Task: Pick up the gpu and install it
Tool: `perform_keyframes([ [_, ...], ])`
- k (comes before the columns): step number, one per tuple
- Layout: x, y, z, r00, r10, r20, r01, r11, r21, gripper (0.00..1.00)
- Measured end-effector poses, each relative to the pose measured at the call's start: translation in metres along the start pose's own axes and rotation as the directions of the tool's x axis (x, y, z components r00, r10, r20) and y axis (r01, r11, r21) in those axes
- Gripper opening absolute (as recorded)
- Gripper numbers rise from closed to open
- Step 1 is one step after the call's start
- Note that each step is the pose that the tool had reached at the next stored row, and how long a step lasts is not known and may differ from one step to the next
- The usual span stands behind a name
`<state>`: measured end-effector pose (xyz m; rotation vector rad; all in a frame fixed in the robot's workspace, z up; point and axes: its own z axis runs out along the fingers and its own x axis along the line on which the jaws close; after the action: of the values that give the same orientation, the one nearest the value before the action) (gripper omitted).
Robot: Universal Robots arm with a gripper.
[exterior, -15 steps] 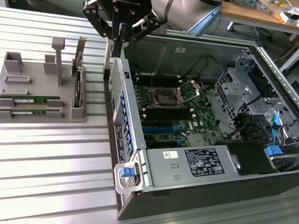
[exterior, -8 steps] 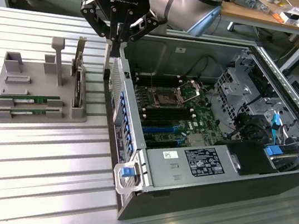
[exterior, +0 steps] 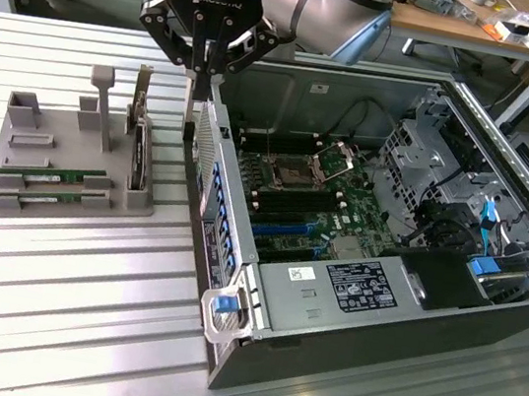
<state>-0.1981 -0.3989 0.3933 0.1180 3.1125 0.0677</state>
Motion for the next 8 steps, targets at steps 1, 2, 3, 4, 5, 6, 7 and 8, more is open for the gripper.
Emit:
perform_keyframes([
  [1,0.0006,0.0000,0.0000,1.0000,0.000,0.0000,0.000,1.0000,0.0000,0.10],
  [2,0.0009,-0.0001,0.0000,1.0000,0.000,0.0000,0.000,1.0000,0.0000,0.10],
  [3,0.0013,-0.0001,0.0000,1.0000,0.000,0.0000,0.000,1.0000,0.0000,0.10],
  [4,0.0014,-0.0001,0.0000,1.0000,0.000,0.0000,0.000,1.0000,0.0000,0.10],
  [5,0.0017,-0.0001,-0.0001,1.0000,0.000,0.0000,0.000,1.0000,0.0001,0.10],
  [6,0.0020,-0.0001,0.0000,1.0000,0.000,0.0001,0.000,1.0000,0.0000,0.10],
  [7,0.0023,-0.0002,-0.0001,1.0000,0.000,0.0000,0.000,1.0000,0.0000,0.10],
  [8,0.0025,-0.0002,-0.0001,1.0000,0.000,0.0001,0.000,1.0000,0.0000,0.10],
])
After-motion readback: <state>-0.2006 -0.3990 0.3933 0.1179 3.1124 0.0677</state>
